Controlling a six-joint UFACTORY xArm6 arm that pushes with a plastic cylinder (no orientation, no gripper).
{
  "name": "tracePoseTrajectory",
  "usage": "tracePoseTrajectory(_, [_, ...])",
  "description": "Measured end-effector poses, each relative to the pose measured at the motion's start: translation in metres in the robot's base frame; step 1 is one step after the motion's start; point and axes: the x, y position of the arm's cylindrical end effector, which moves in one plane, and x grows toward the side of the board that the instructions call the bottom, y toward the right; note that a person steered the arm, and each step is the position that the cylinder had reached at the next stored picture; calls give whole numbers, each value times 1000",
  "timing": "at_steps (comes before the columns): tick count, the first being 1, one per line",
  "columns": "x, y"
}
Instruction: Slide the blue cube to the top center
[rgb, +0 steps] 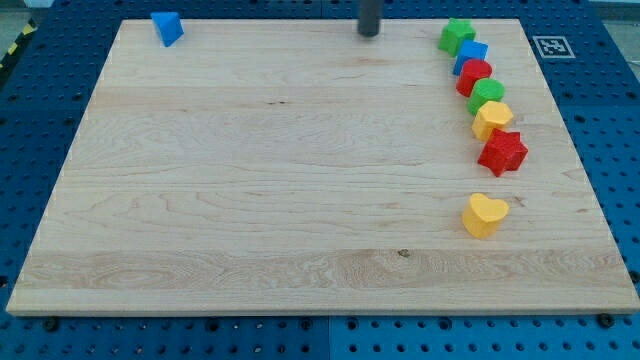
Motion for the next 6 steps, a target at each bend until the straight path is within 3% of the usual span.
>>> tracePoseTrajectory(1, [-4,24])
tracePoseTrajectory(3, [-2,148])
tracePoseTrajectory(5, [86,150])
tracePoseTrajectory(6, [87,150])
